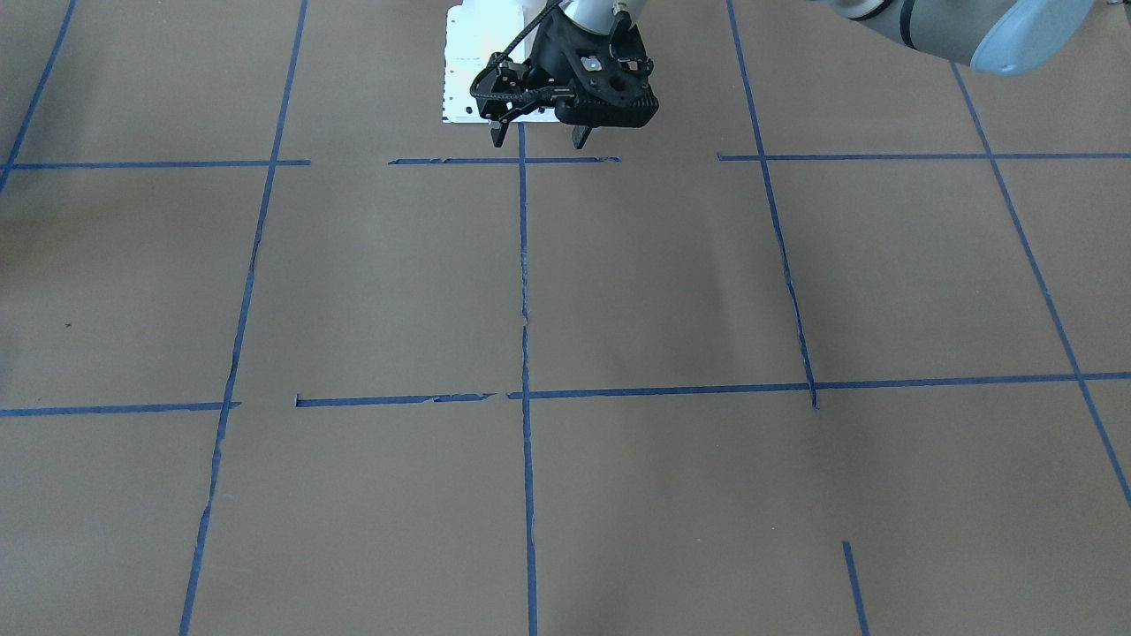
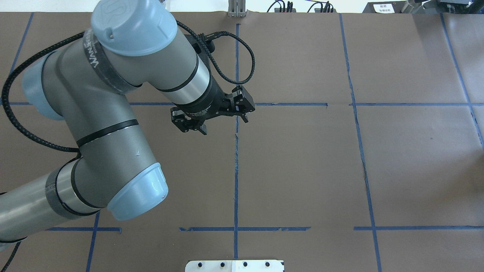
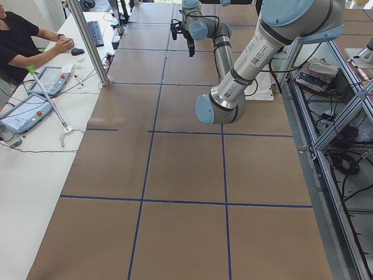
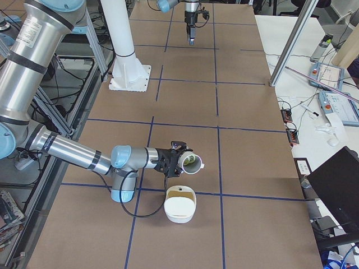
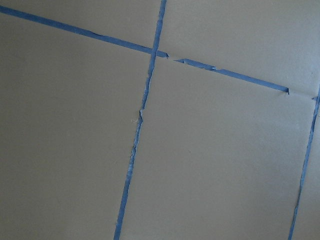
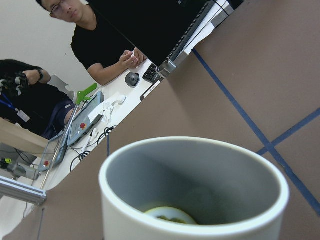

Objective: Left arm hands cup to right arm to dump lemon

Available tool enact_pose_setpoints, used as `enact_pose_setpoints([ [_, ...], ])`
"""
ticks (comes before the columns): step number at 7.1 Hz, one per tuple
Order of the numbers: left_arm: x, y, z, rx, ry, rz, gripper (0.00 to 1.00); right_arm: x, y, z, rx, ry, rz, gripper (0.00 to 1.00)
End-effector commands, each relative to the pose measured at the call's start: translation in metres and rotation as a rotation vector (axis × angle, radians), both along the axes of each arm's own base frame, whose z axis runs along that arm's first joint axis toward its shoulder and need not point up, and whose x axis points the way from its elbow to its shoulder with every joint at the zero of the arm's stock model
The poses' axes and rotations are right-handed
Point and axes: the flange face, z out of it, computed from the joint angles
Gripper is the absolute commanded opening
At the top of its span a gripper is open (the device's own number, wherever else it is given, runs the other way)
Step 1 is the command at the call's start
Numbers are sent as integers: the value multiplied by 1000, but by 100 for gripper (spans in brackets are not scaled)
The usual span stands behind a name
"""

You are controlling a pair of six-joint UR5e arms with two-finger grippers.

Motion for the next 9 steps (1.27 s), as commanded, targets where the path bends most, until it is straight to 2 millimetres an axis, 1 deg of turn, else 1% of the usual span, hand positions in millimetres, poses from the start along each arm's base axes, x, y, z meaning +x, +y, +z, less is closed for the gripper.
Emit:
enact_pose_setpoints([
  [1,-4,2,-3,4,7,-2,100,14,15,22,-115,-300,67,31],
  [2,-6,2,-2,6,8,-5,100,21,4,32,-156,-456,117,32],
  [3,-7,4,-1,7,10,-4,100,32,2,43,-226,-580,169,33],
  [4,-11,7,-4,13,18,-4,100,37,19,53,-259,-715,170,33],
  [5,-11,6,-3,12,17,-5,100,39,27,57,-297,-876,157,33],
  [6,-12,6,-3,12,17,-5,100,38,21,56,-363,-993,158,34],
  [7,-18,10,-7,22,30,-7,100,39,23,57,-439,-1108,162,35],
  [8,-18,10,-2,17,24,-7,100,40,19,55,-501,-1222,170,36],
  [9,-20,11,3,17,22,-6,100,43,18,55,-527,-1291,192,36],
])
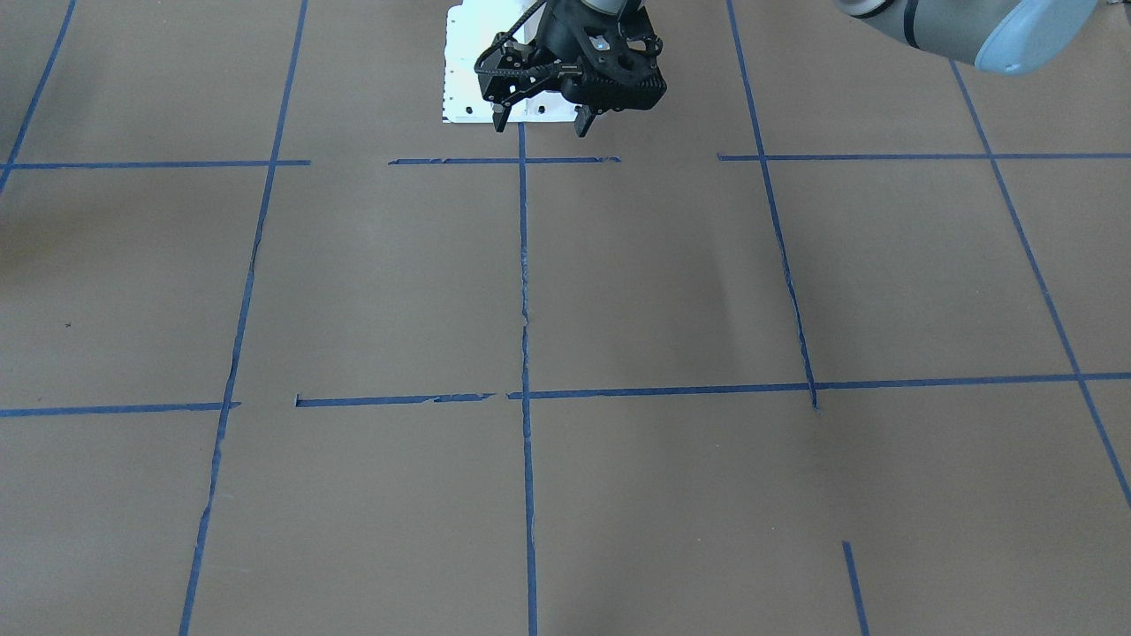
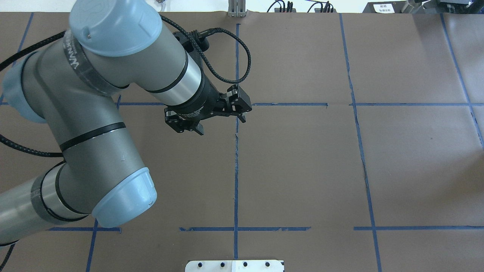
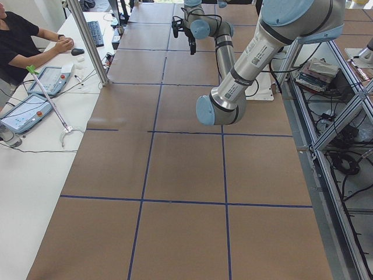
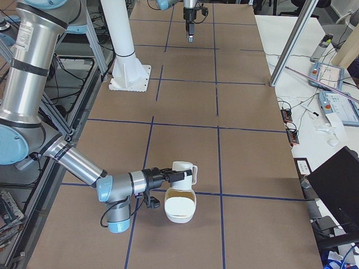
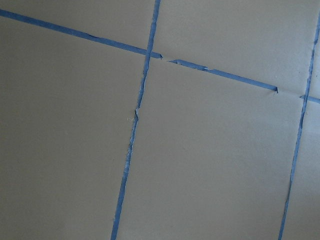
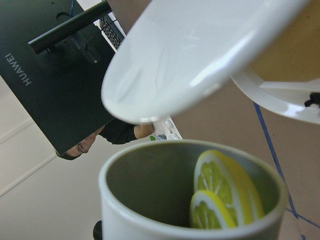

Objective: Left arm hands cup to right arm to dump lemon

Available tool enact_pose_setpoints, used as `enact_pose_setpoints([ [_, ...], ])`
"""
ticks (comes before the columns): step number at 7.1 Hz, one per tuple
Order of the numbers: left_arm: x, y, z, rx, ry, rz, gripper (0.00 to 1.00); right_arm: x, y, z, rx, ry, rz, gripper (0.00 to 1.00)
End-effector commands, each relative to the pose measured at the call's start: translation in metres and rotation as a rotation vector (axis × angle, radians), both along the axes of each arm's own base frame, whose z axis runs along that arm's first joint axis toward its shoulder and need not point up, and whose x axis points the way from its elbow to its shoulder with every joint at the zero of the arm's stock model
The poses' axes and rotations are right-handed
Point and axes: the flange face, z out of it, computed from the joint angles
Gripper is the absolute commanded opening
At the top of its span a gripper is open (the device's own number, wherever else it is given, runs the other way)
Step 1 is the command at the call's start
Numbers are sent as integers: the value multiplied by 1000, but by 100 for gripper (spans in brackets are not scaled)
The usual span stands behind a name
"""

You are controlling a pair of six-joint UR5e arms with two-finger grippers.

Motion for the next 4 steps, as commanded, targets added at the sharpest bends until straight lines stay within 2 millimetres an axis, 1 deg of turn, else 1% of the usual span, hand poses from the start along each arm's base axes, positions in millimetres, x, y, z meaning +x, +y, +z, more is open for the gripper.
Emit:
enact_pose_setpoints([
  [1,-3,2,10,-4,-7,0,100,9,-1,-1,-80,-179,34,34],
  [2,-3,2,10,-4,-7,0,100,11,-1,-4,-82,-211,38,32],
  [3,-3,1,12,-6,-10,-1,100,12,1,-10,-47,-221,35,32],
  [4,-4,0,12,-6,-10,-3,100,10,-7,-26,-13,-217,33,32],
])
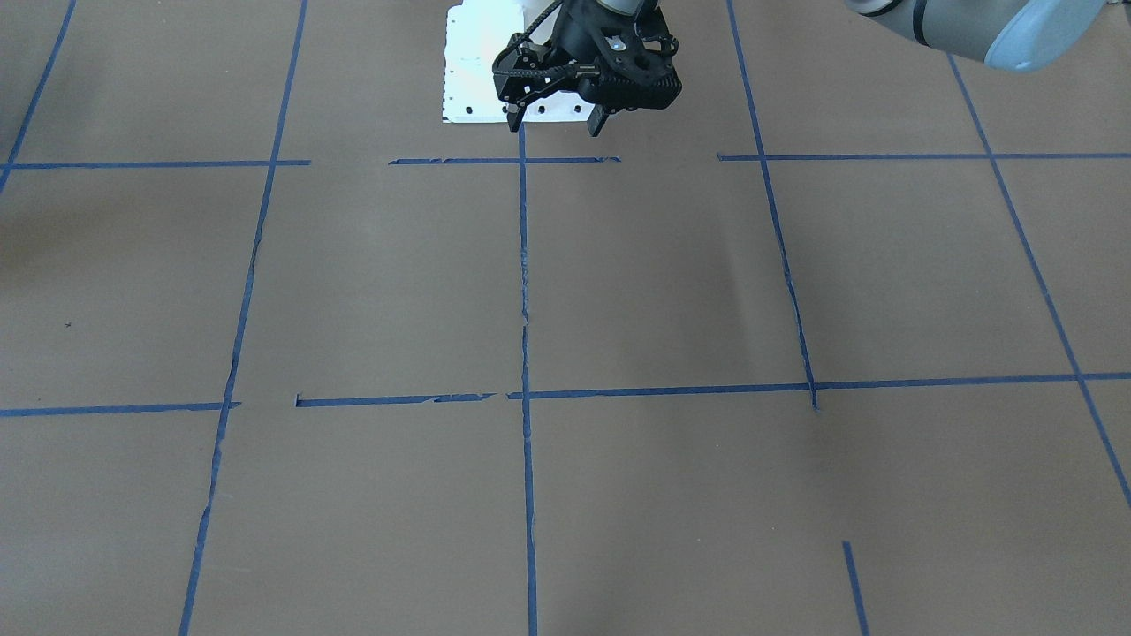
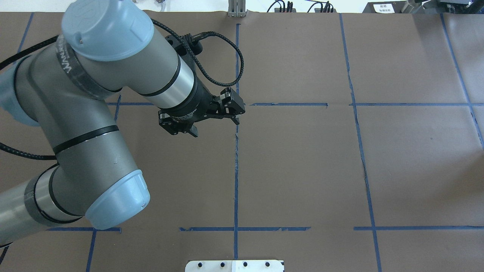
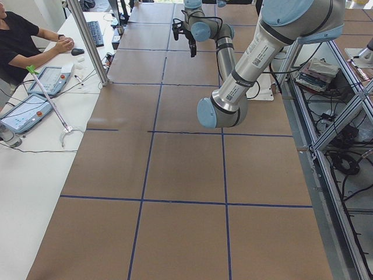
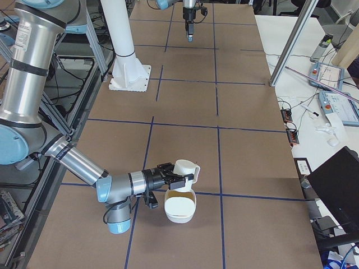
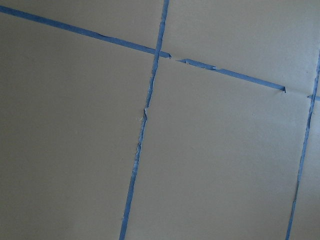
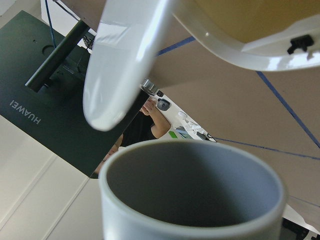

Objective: Left arm hands cup to right arm to dump lemon

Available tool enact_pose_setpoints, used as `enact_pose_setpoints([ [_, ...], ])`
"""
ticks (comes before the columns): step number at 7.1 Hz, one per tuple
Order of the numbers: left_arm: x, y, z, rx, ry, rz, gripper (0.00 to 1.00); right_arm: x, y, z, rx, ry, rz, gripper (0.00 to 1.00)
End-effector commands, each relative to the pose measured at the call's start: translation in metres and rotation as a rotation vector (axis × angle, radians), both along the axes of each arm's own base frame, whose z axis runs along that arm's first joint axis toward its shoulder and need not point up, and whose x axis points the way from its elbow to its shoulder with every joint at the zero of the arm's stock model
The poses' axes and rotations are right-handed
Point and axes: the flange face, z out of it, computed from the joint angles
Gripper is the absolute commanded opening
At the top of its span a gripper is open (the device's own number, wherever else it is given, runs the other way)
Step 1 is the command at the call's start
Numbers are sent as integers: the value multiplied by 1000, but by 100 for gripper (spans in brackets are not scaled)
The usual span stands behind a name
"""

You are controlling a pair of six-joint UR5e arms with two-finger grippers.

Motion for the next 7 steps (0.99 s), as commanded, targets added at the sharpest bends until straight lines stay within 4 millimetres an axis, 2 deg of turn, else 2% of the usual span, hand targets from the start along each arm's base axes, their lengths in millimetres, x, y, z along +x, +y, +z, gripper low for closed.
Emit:
enact_pose_setpoints([
  [1,-1,-1,1,-1,-1,-3,100,-5,-25,-26,33,-1,4,32],
  [3,-3,-1,0,1,2,-4,100,-16,-89,-58,-1,78,14,32],
  [4,-2,-2,0,2,-1,-8,100,-22,-111,-73,-39,87,13,32],
  [7,-2,-2,0,2,-1,-8,100,-45,-148,-134,-129,104,24,32],
])
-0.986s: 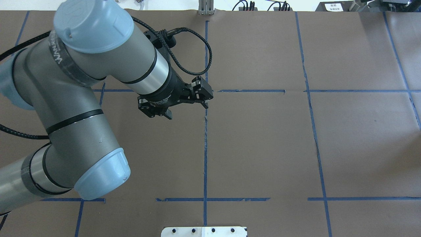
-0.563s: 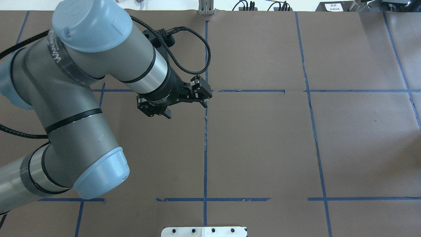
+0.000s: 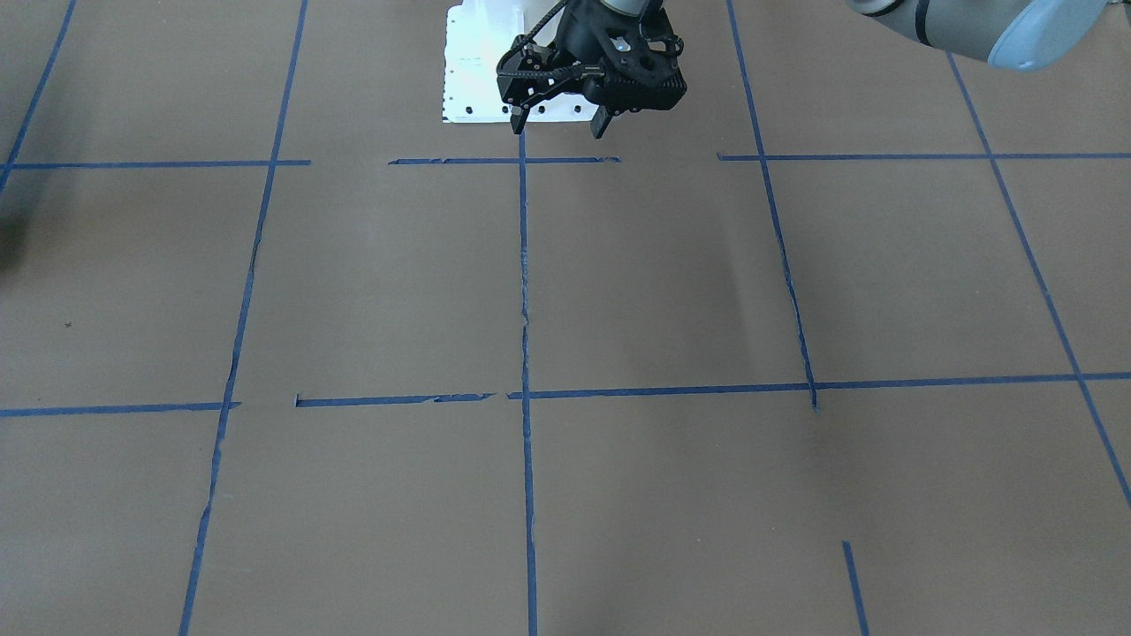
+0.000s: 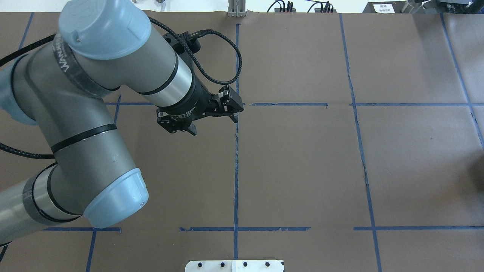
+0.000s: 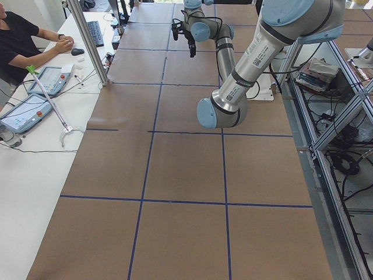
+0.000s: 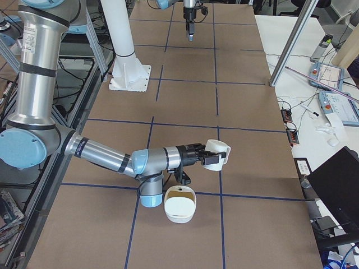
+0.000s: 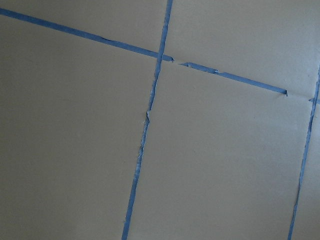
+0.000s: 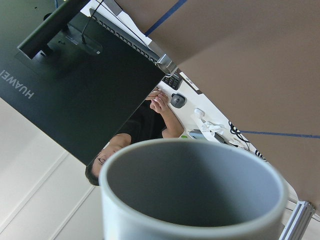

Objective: Left arm hands cup to right arm to dump lemon

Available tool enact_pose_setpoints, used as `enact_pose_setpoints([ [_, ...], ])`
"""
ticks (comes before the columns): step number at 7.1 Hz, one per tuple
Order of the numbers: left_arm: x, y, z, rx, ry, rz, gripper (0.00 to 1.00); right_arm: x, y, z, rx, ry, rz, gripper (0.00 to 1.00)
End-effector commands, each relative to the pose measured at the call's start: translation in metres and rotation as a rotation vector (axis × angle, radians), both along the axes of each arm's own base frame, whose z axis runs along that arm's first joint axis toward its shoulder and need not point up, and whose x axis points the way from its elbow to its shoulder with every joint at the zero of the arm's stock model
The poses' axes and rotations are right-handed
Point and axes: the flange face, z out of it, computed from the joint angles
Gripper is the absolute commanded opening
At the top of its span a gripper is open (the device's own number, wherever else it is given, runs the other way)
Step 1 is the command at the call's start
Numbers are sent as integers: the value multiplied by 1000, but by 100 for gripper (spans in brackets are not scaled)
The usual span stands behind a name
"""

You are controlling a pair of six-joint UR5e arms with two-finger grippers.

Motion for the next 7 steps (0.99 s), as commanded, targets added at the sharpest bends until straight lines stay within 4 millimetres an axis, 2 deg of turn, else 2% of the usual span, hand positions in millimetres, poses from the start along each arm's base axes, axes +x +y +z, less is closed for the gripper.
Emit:
enact_pose_setpoints([
  [1,-1,-1,0,0,0,-2,100,-41,-22,-45,-10,55,-11,32],
  [3,-8,-10,1,-2,-2,-22,100,-111,-50,-74,135,327,-41,33],
  [5,-15,-18,0,-1,1,-37,100,-162,-71,-110,299,548,-98,35],
  [7,-7,-25,-1,14,20,-40,100,-206,-61,-134,542,964,-170,36],
])
